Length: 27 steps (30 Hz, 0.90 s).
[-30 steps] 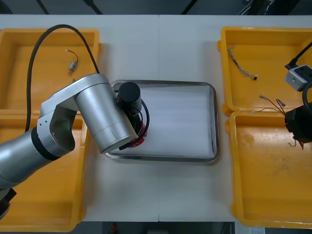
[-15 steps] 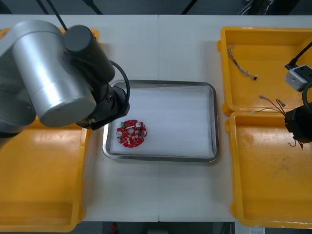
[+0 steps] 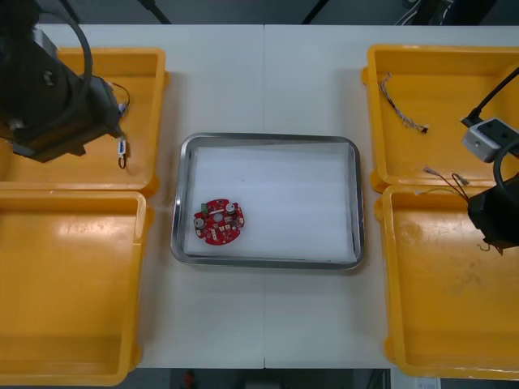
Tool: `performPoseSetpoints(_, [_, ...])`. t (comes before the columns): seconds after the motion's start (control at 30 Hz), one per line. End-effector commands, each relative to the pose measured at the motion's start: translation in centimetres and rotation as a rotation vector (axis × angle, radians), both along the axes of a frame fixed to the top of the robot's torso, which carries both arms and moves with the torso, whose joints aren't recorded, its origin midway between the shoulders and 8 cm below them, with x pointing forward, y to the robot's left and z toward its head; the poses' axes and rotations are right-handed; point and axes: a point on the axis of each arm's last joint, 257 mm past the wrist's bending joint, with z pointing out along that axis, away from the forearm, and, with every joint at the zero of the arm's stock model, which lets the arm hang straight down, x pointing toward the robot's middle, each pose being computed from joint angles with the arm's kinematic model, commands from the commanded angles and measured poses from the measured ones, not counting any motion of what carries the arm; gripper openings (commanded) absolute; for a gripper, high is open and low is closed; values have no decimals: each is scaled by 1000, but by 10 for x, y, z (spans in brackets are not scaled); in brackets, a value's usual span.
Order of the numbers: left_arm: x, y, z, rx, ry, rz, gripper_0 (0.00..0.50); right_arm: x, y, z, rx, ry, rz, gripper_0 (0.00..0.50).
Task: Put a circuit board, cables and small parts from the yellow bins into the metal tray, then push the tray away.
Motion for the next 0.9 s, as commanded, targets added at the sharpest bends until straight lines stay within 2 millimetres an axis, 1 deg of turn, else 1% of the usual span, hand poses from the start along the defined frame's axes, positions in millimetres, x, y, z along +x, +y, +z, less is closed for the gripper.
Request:
performPoseSetpoints(0.03, [15,40,42,93,-62,-32,500,5,12,6,-101,-50,180,0])
performPoseSetpoints(0.2, [27,70,56,96,-68,1,500,12,31,6,-155,-61,340,0])
performPoseSetpoints(0.23, [31,79,59,95,-71,10,500,14,39,5,-169,-58,393,0])
performPoseSetpoints(0.27, [33,83,61,92,-72,15,500,15,41,5,-174,-59,410,0])
performPoseSetpoints(0.33, [41,96,65,96,-81,23,500,19,54,4,-193,-58,486,0])
performPoseSetpoints(0.43, [52,106,69,98,-103,31,500,25,69,4,-209,-63,555,0])
performPoseSetpoints(0.47, [60,112,71,96,-119,35,500,28,78,4,-212,-65,587,0])
performPoseSetpoints(0.6, [76,126,73,96,-147,42,500,34,103,1,-212,-67,657,0])
performPoseSetpoints(0.77, [92,147,72,106,-166,56,500,41,133,-8,-224,-52,738,0])
performPoseSetpoints(0.8, [95,152,71,107,-168,61,500,43,139,-10,-227,-49,751,0])
performPoseSetpoints(0.9, [106,159,65,115,-176,55,500,46,152,-20,-235,-38,781,0])
